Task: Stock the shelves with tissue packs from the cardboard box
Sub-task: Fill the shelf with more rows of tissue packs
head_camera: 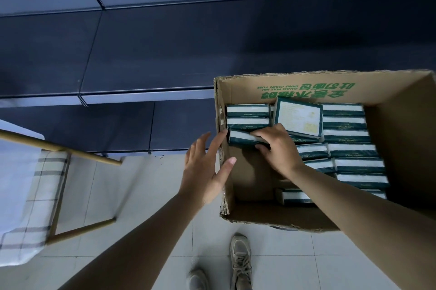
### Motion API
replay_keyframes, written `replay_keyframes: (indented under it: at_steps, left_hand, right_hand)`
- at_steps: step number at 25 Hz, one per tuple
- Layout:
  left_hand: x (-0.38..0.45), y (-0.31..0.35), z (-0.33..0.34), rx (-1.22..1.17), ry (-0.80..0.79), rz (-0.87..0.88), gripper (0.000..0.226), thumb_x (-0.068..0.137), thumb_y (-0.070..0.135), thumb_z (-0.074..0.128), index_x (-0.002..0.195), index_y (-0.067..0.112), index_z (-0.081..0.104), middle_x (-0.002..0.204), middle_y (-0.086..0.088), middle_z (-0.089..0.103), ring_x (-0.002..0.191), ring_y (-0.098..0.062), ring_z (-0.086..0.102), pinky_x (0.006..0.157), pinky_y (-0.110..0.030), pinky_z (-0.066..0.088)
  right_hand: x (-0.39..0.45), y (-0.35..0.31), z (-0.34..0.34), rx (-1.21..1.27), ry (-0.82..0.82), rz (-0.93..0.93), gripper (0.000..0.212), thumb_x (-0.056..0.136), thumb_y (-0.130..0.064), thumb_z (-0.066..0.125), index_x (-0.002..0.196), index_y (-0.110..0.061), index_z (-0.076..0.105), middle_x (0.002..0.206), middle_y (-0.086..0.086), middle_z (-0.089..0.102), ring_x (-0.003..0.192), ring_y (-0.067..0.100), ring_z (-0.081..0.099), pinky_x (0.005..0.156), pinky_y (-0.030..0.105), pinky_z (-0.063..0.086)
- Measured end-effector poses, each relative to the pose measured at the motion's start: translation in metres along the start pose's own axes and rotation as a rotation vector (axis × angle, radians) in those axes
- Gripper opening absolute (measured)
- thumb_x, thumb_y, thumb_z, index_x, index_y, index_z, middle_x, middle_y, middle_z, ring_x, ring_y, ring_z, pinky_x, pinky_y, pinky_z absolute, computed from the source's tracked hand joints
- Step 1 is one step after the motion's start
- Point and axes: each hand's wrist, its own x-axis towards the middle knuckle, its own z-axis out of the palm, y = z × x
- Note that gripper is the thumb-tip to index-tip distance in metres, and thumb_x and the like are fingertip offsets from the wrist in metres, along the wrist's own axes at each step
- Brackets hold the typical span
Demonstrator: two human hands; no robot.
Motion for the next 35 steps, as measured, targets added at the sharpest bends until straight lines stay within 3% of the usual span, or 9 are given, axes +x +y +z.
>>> replay_keyframes:
  at_steps: [3, 8, 11, 13, 16, 18, 25, 29, 35]
  left_hand:
    - [-0.001, 0.002, -0.005, 0.077, -0.012, -0.006, 0.066, 0.085, 0.074, 0.022, 0.145, 0.048, 0.012, 0.151, 0.001, 0.024, 0.138, -0.023, 0.023, 0.111, -0.047, 0.029]
    - [-0.007, 0.006, -0.027, 0.154, -0.021, -0.013, 0.076, 0.081, 0.074, 0.032, 0.147, 0.046, 0.006, 0.155, 0.001, 0.016, 0.141, -0.023, 0.018, 0.111, -0.045, 0.025]
    - [-0.019, 0.010, -0.066, 0.144, 0.008, 0.032, 0.078, 0.085, 0.068, 0.043, 0.148, 0.043, 0.005, 0.156, 0.001, 0.014, 0.142, -0.022, 0.015, 0.112, -0.044, 0.021]
    - [-0.028, 0.013, -0.109, 0.142, 0.057, 0.099, 0.080, 0.085, 0.066, 0.047, 0.149, 0.039, 0.006, 0.155, -0.001, 0.015, 0.142, -0.022, 0.015, 0.113, -0.042, 0.019]
    - [-0.039, 0.019, -0.185, 0.140, 0.149, 0.170, 0.085, 0.083, 0.065, 0.051, 0.150, 0.035, 0.008, 0.153, -0.001, 0.021, 0.140, -0.020, 0.018, 0.114, -0.041, 0.021]
    - [-0.049, 0.027, -0.244, 0.151, 0.223, 0.216, 0.090, 0.081, 0.064, 0.055, 0.150, 0.032, 0.008, 0.152, 0.000, 0.021, 0.140, -0.019, 0.018, 0.114, -0.040, 0.020]
    - [-0.078, 0.057, -0.439, 0.250, 0.575, 0.333, 0.096, 0.076, 0.063, 0.063, 0.150, 0.026, 0.014, 0.151, -0.003, 0.023, 0.139, -0.020, 0.021, 0.113, -0.036, 0.022]
    - [-0.077, 0.069, -0.528, 0.318, 0.775, 0.378, 0.095, 0.072, 0.064, 0.066, 0.148, 0.022, 0.025, 0.147, -0.008, 0.032, 0.136, -0.025, 0.029, 0.109, -0.040, 0.028]
    - [-0.023, 0.072, -0.619, 0.389, 0.897, 0.378, 0.094, 0.070, 0.066, 0.066, 0.146, 0.024, 0.030, 0.142, -0.006, 0.036, 0.132, -0.024, 0.032, 0.104, -0.038, 0.029]
  right_hand:
    - [-0.001, -0.013, -0.015, 0.018, 0.033, 0.032, 0.038, 0.073, -0.004, 0.076, 0.110, -0.011, 0.067, 0.097, 0.007, 0.066, 0.099, 0.025, 0.055, 0.085, 0.029, 0.041]
    - [-0.005, -0.047, -0.067, 0.204, -0.011, 0.130, 0.028, 0.086, -0.005, 0.064, 0.112, -0.013, 0.063, 0.110, 0.000, 0.060, 0.104, 0.009, 0.053, 0.089, 0.006, 0.033]
    - [-0.008, -0.083, -0.109, 0.204, 0.023, 0.154, 0.021, 0.087, -0.006, 0.063, 0.106, -0.015, 0.065, 0.105, -0.003, 0.060, 0.101, 0.009, 0.054, 0.091, 0.014, 0.037]
    - [-0.010, -0.120, -0.144, 0.187, 0.070, 0.136, 0.019, 0.086, -0.007, 0.064, 0.102, -0.017, 0.066, 0.099, -0.005, 0.059, 0.097, 0.005, 0.055, 0.090, 0.014, 0.037]
    - [-0.006, -0.186, -0.198, 0.160, 0.153, 0.060, 0.020, 0.085, -0.002, 0.064, 0.099, -0.016, 0.067, 0.092, -0.016, 0.054, 0.089, -0.007, 0.052, 0.084, 0.001, 0.031]
    - [0.000, -0.240, -0.236, 0.144, 0.203, 0.014, 0.020, 0.085, -0.001, 0.063, 0.099, -0.014, 0.067, 0.093, -0.012, 0.055, 0.089, -0.006, 0.052, 0.084, 0.000, 0.031]
    - [0.032, -0.426, -0.321, 0.040, 0.385, -0.279, 0.020, 0.083, 0.000, 0.065, 0.097, -0.013, 0.069, 0.097, -0.002, 0.060, 0.098, 0.018, 0.057, 0.093, 0.032, 0.043]
    - [0.063, -0.510, -0.350, 0.081, 0.386, -0.361, 0.017, 0.088, -0.007, 0.061, 0.100, -0.019, 0.067, 0.100, -0.008, 0.059, 0.102, 0.010, 0.052, 0.092, 0.020, 0.036]
    - [0.156, -0.574, -0.360, 0.113, 0.416, -0.455, 0.015, 0.089, -0.012, 0.061, 0.100, -0.020, 0.068, 0.099, -0.012, 0.058, 0.103, 0.007, 0.050, 0.090, 0.016, 0.032]
